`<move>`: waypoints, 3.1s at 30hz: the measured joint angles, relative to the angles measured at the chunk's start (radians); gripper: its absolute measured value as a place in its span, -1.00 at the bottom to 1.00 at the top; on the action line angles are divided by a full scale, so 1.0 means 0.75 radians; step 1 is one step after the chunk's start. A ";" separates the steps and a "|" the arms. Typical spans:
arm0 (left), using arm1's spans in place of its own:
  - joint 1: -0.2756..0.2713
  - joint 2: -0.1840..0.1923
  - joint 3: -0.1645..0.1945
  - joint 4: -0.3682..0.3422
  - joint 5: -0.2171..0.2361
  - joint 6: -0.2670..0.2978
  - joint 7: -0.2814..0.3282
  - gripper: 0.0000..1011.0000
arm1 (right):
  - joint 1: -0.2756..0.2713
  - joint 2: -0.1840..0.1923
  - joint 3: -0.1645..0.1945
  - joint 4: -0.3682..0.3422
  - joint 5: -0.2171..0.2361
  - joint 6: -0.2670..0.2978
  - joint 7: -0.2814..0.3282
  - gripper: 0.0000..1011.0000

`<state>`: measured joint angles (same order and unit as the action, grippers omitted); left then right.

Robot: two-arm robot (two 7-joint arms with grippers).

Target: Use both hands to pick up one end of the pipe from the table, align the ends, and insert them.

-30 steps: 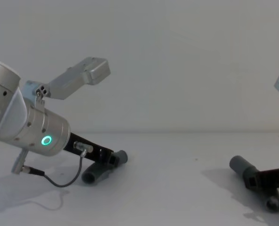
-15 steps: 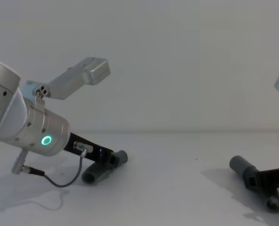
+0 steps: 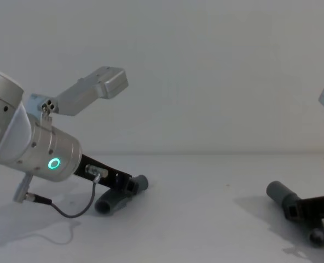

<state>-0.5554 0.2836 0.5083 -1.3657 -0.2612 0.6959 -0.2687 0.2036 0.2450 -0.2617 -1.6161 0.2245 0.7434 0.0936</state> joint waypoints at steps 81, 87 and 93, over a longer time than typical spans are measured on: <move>-0.263 0.130 0.274 0.246 0.425 -1.251 -0.281 -0.40 | 0.031 0.395 -0.257 -0.261 -0.355 -0.157 0.142 -0.51; -0.256 0.124 0.273 0.274 0.483 -1.405 -0.210 -0.40 | 0.042 0.479 -0.289 -0.308 -0.437 -0.187 0.158 -0.51; -0.258 0.114 0.276 0.305 0.538 -1.532 -0.159 -0.40 | 0.061 0.559 -0.322 -0.343 -0.514 -0.216 0.179 -0.52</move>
<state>-0.7487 0.3690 0.7153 -1.1366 0.1425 -0.4528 -0.3881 0.2495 0.6643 -0.5031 -1.8734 -0.1607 0.5817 0.2282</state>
